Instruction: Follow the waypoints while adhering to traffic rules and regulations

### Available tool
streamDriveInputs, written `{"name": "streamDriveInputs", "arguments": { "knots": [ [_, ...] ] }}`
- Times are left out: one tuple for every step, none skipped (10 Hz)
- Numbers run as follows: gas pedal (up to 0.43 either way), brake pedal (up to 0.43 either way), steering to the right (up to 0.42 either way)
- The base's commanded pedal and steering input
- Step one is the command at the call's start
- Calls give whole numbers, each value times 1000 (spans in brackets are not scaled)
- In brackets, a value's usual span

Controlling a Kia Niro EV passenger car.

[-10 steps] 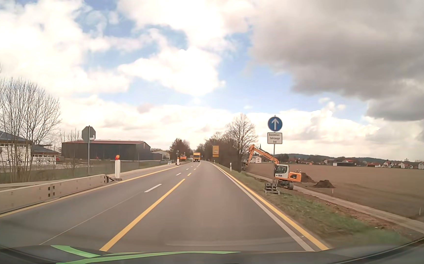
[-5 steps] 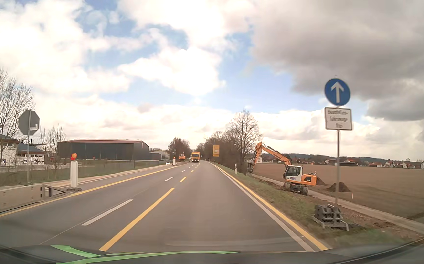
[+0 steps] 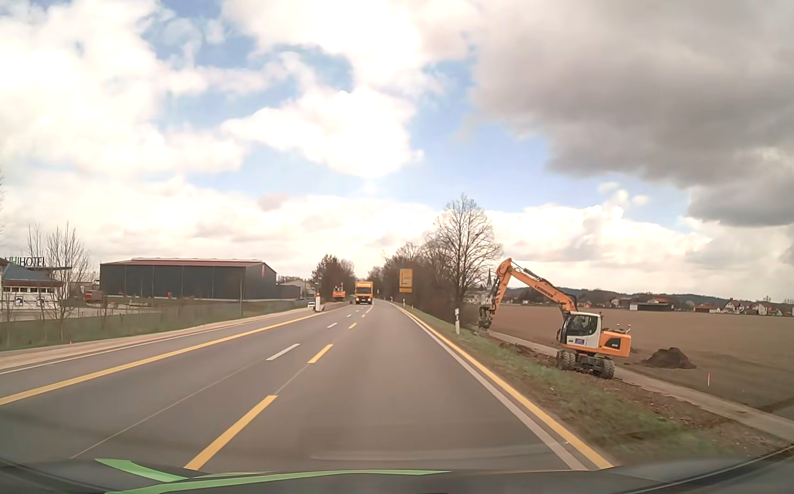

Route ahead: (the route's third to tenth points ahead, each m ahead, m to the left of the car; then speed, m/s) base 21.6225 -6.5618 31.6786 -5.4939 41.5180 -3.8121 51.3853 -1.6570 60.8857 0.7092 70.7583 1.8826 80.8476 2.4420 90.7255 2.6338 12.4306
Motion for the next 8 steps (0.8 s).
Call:
{"name": "streamDriveInputs", "arguments": {
  "knots": [
    [110,0,1],
    [110,0,1],
    [110,0,1],
    [110,0,1],
    [110,0,1],
    [110,0,1],
    [110,0,1],
    [110,0,1]
  ]
}}
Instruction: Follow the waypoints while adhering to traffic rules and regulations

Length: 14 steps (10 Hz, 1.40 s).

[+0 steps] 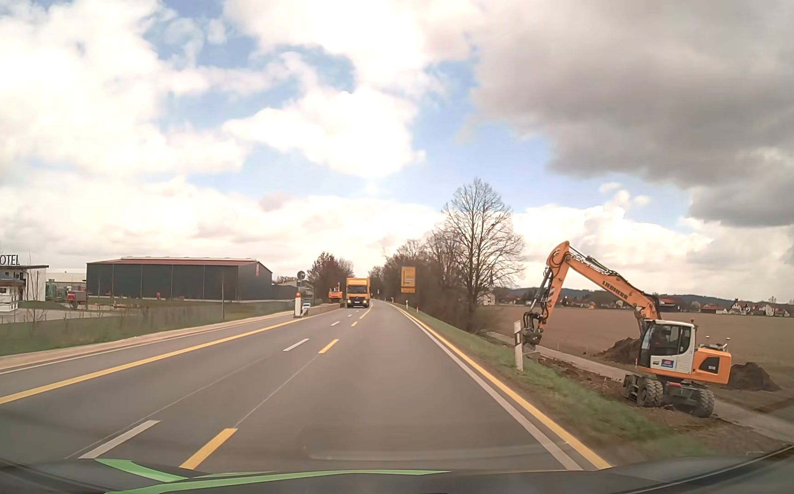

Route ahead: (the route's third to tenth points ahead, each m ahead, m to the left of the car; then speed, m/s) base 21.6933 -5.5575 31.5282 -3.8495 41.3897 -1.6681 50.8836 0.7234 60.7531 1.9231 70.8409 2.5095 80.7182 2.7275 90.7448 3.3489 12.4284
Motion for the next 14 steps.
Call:
{"name": "streamDriveInputs", "arguments": {
  "knots": [
    [110,0,1],
    [110,0,1],
    [110,0,1],
    [110,0,1],
    [110,0,1],
    [110,0,1],
    [110,0,1],
    [110,0,1],
    [110,0,1],
    [110,0,1],
    [110,0,1],
    [110,0,1],
    [110,0,1],
    [110,0,1]
  ]
}}
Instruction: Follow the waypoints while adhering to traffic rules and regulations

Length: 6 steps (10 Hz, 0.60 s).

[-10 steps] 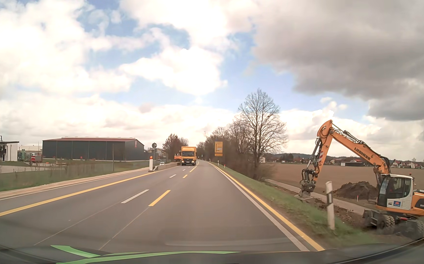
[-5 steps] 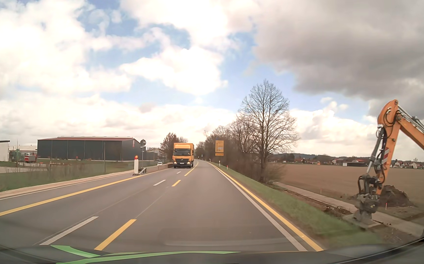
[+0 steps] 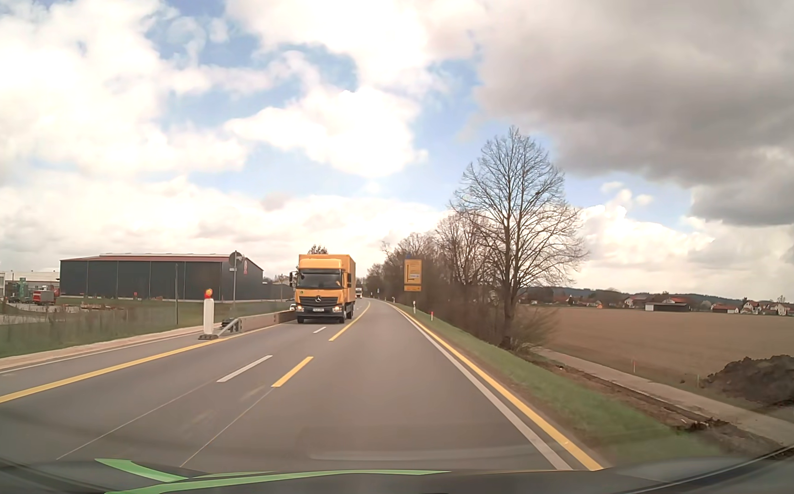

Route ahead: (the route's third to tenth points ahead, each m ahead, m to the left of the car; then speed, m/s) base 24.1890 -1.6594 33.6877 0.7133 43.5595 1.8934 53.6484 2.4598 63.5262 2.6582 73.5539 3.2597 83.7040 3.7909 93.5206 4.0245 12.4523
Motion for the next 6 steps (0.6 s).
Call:
{"name": "streamDriveInputs", "arguments": {
  "knots": [
    [110,0,1],
    [110,0,1],
    [110,0,1],
    [110,0,1],
    [110,0,1],
    [110,0,0]
  ]
}}
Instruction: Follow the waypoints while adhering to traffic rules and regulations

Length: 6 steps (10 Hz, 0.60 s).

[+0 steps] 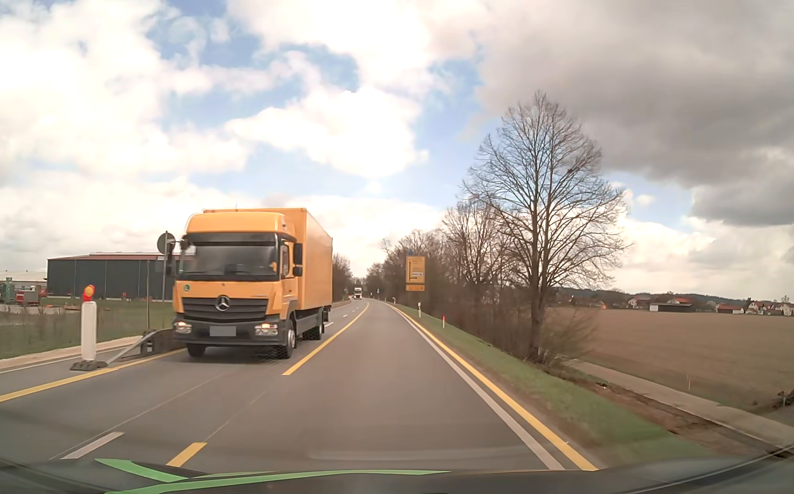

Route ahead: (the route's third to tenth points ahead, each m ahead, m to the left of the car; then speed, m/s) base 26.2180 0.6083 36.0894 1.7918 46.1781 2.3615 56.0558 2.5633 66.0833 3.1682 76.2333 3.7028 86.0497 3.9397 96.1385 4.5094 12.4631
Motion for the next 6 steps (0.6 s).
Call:
{"name": "streamDriveInputs", "arguments": {
  "knots": [
    [110,0,0],
    [110,0,0],
    [110,0,-1],
    [110,0,-1],
    [110,0,-1],
    [110,0,-1]
  ]
}}
